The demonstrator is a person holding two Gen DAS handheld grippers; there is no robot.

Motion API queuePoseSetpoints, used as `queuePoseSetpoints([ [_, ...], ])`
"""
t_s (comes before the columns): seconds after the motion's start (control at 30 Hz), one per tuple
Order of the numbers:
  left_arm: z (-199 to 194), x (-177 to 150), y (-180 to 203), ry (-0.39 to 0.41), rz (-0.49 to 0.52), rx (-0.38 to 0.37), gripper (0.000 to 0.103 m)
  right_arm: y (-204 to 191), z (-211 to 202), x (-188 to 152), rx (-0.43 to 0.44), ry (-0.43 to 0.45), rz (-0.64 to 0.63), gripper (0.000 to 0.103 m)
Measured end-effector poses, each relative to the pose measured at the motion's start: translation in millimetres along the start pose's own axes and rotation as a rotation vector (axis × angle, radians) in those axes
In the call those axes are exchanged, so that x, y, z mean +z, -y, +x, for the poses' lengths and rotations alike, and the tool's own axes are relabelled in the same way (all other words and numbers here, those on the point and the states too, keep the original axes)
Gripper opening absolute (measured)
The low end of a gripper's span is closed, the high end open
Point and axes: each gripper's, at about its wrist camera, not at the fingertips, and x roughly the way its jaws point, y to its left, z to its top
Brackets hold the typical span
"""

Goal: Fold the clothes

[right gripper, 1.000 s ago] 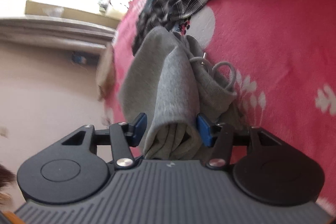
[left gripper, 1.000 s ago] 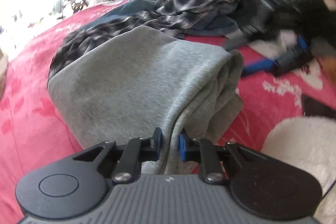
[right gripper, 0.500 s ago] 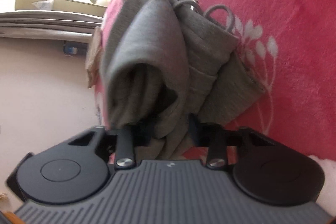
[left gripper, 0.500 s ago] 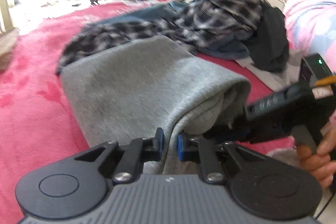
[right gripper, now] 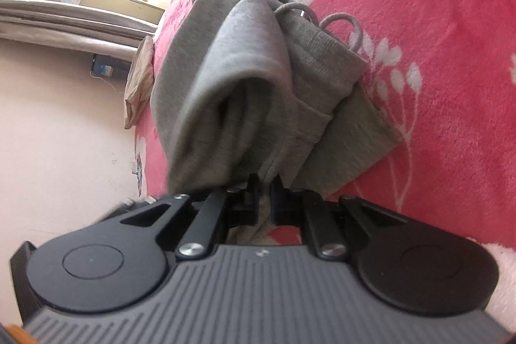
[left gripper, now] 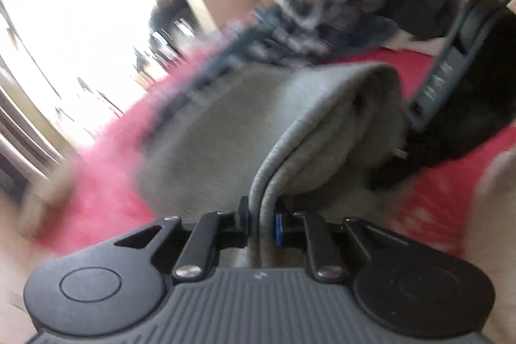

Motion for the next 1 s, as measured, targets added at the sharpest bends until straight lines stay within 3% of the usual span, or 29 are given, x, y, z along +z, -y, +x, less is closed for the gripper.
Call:
queuePoseSetpoints([
  [0.13, -5, -19, 41, 0.073, 0.313, 0.092, 0.014, 1, -7, 1, -0.013, 0.012, -0.003, 0.003],
  [0.2, 2, -42, 64, 0.05, 0.445, 0.051, 0.015, 9, -7, 3, -0.026, -0.005, 0.038, 0.003],
  [0.27, 4, -57, 79, 0.081, 0.548, 0.108, 0.019, 19, -8, 6, -0.031, -0.028, 0.095, 0.005],
  [0.43, 6, -49, 74, 0.069, 0.499, 0.118, 0.033, 14, -41, 6, -0.043, -0.01, -0.006, 0.006],
  [0.53, 8, -46, 70, 0.071, 0.477, 0.101, 0.02, 7, -57, 1, -0.008, -0.011, -0.08, 0.006],
  [0.63, 8, -50, 71, 0.091, 0.501, 0.095, 0.019, -11, -68, 0, 0.049, 0.022, -0.133, 0.007],
  [0.7, 5, -56, 69, 0.096, 0.495, 0.091, 0.019, -28, -72, 11, 0.01, 0.114, -0.161, 0.009],
  [0.73, 6, -57, 69, 0.097, 0.496, 0.091, 0.019, -29, -76, 18, -0.016, 0.163, -0.157, 0.018],
  [0.77, 7, -56, 69, 0.097, 0.497, 0.09, 0.018, -27, -78, 27, -0.042, 0.201, -0.145, 0.034],
  [0.83, 9, -57, 70, 0.101, 0.501, 0.091, 0.018, -21, -76, 40, -0.073, 0.204, -0.139, 0.047],
  [1.0, 16, -60, 65, 0.117, 0.495, 0.086, 0.017, -16, -21, 62, -0.138, 0.022, -0.201, 0.05],
])
